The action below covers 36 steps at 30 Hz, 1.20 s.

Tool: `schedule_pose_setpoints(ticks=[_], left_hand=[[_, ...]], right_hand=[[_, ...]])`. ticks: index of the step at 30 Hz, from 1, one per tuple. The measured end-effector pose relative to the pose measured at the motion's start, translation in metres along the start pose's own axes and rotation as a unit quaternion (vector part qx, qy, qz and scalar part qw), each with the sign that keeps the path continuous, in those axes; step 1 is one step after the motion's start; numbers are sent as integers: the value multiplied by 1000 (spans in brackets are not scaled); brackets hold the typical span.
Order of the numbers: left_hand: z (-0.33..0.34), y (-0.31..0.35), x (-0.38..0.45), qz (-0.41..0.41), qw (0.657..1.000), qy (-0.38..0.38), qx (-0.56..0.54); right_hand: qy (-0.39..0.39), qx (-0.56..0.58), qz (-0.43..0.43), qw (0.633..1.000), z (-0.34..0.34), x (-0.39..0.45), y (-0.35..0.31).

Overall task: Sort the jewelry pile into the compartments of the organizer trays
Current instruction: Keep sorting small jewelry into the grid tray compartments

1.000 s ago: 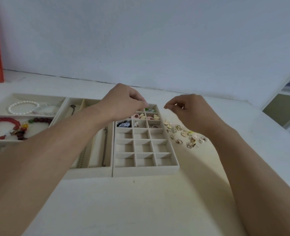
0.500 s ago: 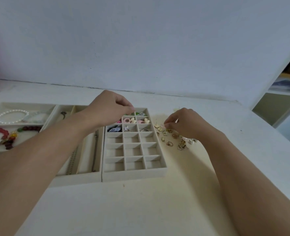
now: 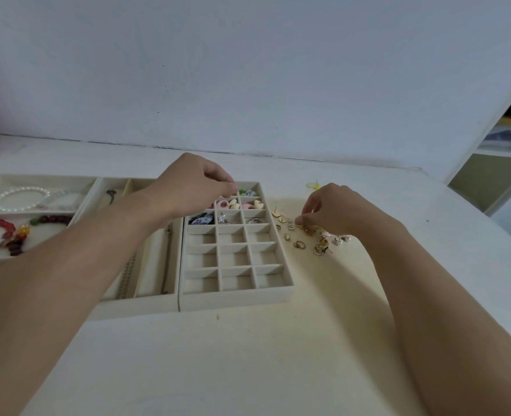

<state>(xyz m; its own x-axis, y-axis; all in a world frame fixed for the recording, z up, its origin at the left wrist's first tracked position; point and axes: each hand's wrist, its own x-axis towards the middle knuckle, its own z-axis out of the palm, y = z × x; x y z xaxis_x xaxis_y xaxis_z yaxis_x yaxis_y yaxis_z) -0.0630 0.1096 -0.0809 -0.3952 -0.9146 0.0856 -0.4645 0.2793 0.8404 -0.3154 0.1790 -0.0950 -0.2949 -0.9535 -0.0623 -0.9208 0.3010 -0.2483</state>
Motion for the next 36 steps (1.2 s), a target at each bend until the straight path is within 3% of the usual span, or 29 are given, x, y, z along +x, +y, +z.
schedule_pose_setpoints(ticks=[10,20,26,31,36], left_hand=[[4,0,-2,12,1000,-12,11],[14,8,-11,41,998,-43,1],[20,7,-13,54,996,-75,-15],[19,6,-11,59,996,-66,2],[18,6,-11,40,997,-59,2]], right_hand=[[-46,10,-17,999,1,-5,-6],[41,187,-96,977,-11,-17,-16],[33,271,-138,952,-6,-33,-43],[35,294,-155,942,-1,-37,-48],[107,271,-218,932,1,-38,-45]])
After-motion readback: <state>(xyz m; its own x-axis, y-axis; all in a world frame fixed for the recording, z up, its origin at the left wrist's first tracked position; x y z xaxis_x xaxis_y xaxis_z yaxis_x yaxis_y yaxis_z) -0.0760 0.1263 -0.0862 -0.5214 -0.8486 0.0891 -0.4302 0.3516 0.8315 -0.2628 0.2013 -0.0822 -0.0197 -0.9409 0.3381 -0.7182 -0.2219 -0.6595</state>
